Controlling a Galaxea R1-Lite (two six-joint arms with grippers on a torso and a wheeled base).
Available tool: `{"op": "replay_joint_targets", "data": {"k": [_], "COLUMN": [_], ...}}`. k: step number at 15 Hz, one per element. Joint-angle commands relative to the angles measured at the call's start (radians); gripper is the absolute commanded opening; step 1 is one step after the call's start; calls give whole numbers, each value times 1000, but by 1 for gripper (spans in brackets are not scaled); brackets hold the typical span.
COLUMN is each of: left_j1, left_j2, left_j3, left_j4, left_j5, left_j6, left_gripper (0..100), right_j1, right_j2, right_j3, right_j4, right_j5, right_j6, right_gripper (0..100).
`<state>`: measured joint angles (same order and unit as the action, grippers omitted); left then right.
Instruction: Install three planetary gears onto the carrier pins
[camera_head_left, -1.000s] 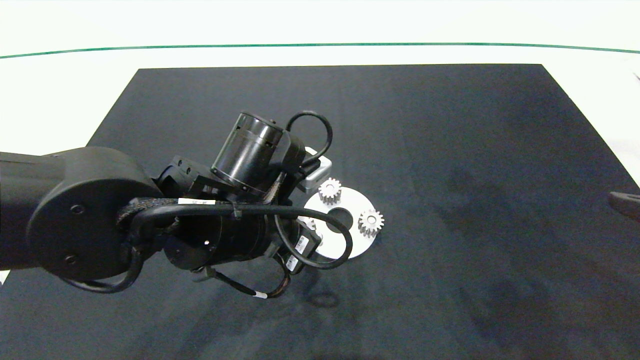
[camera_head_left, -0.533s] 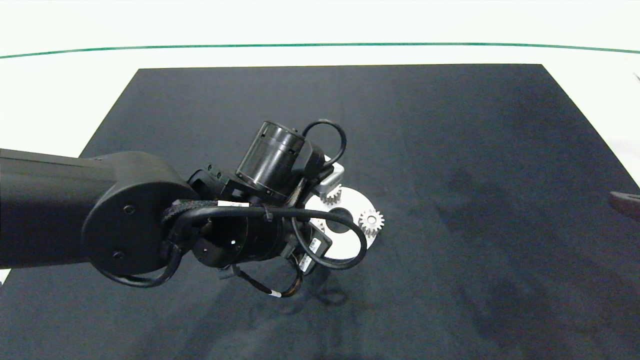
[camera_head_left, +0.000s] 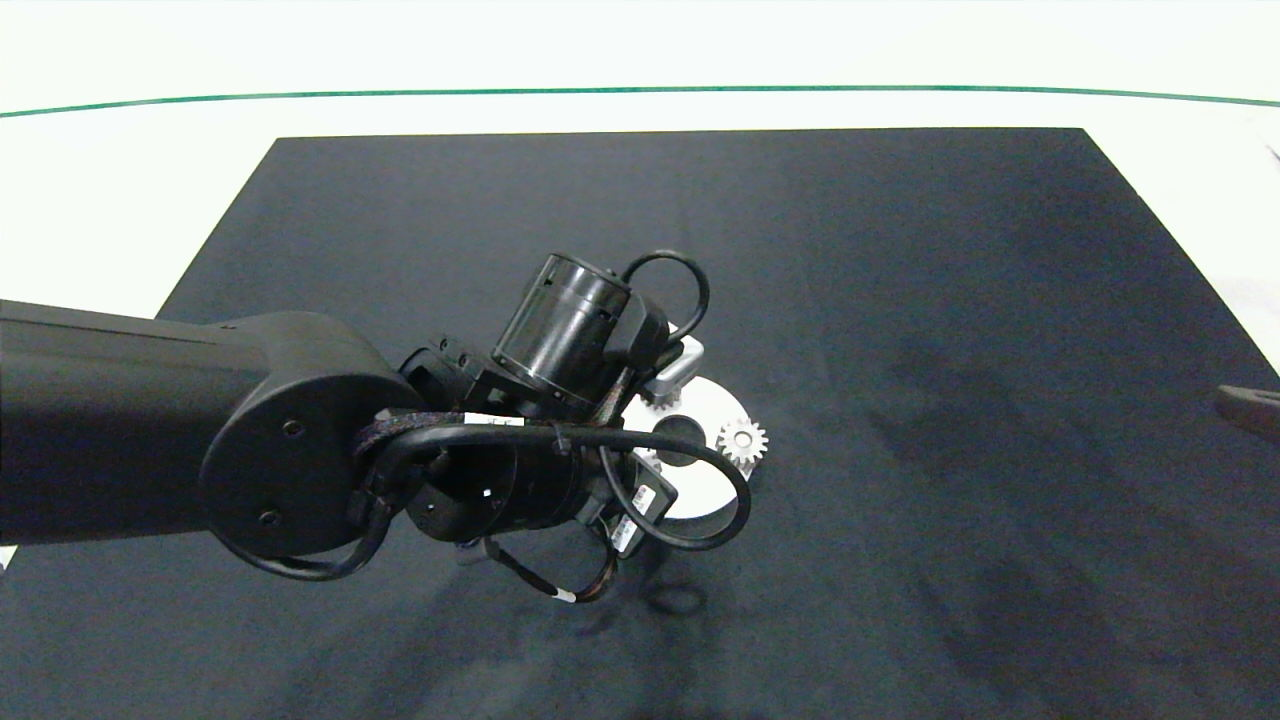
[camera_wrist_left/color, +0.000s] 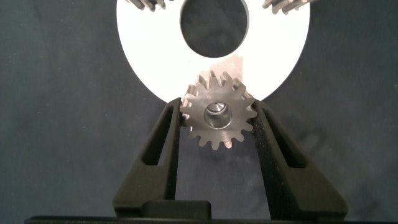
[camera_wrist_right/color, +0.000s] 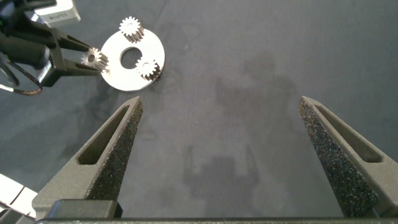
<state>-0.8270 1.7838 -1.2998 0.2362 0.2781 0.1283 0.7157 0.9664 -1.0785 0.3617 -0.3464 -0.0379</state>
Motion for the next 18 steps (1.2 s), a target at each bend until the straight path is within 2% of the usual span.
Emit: {"op": "replay_joint_targets", "data": {"k": [1,3,4,5,6,12,15,16,18], "left_j1": [-1,-1,-1,-1,-1,-1,8,20,137], "left_j2": [8,16,17,20,22,22,-6,-46,-153], "left_j3": [1,-3,-3,-1,-3,5,5,14,102], "left_j4": [2,2,-1,-11,-15,-15,-15,-12,-23], "left_j5": [4,7,29,32,33,33,33,33,35], "left_j6": [1,2,2,4,5,5,-9,-9,2], "left_gripper": [13,13,13,13,100,100,100,100,100], "right_j1": [1,1,1,1,1,1,1,1,-7], "right_j2": [2,2,2,2,2,2,3,3,-5], "right_j3": [-1,-1,-1,-1,0,0,0,0,-1], "right_j4": [2,2,0,2,2,2,2,2,0], "right_j5": [-2,-2,-2,-2,-2,-2,-2,-2,-13], "right_j6": [0,0,0,0,0,0,0,-2,-19], "right_gripper": [100,100,100,100,100,100,100,100,100]}}
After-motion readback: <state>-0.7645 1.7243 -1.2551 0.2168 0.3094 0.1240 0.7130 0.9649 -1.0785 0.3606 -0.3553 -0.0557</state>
